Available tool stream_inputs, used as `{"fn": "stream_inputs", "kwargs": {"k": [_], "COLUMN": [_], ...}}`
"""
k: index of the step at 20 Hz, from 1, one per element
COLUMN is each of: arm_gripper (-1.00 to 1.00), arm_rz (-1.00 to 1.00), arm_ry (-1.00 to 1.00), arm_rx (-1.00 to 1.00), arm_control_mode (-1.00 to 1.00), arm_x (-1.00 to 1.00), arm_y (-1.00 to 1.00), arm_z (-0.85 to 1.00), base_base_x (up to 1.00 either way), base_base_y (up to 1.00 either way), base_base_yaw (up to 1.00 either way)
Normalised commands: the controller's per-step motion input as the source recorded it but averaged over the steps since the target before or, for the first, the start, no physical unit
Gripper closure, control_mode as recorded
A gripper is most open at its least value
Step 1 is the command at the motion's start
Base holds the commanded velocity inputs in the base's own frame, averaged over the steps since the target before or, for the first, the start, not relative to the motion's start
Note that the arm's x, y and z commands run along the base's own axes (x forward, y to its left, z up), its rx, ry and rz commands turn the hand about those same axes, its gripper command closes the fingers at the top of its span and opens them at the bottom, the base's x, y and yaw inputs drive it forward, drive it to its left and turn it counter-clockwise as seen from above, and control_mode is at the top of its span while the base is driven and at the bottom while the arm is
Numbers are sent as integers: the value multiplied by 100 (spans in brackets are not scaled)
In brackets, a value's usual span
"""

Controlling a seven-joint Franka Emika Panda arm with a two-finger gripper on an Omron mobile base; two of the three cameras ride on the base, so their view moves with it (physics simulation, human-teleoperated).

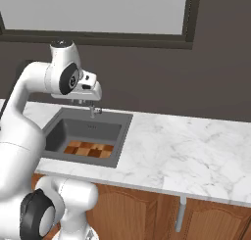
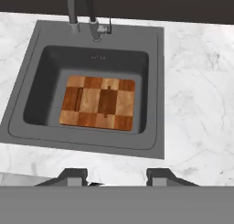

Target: Turn on the sink faucet with hot water and rinse the cutting board for ten seconds, then turn off the faucet. Push the cutting board to reach the water if necessary.

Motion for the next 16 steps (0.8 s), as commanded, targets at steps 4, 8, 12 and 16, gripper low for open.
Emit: {"fn": "stream_inputs", "kwargs": {"k": [4,8,12,16], "arm_gripper": [-100,-100,-100,-100], "arm_rz": [0,0,1,0], "arm_ry": [-10,-34,-36,-24], "arm_rx": [-1,-1,0,0], "arm_control_mode": [-100,-100,-100,-100], "arm_x": [0,0,0,1], "arm_y": [0,0,0,0], "arm_z": [-12,-40,-45,-32], "base_base_x": [0,0,0,0], "base_base_y": [0,0,0,0], "base_base_yaw": [0,0,0,0]}}
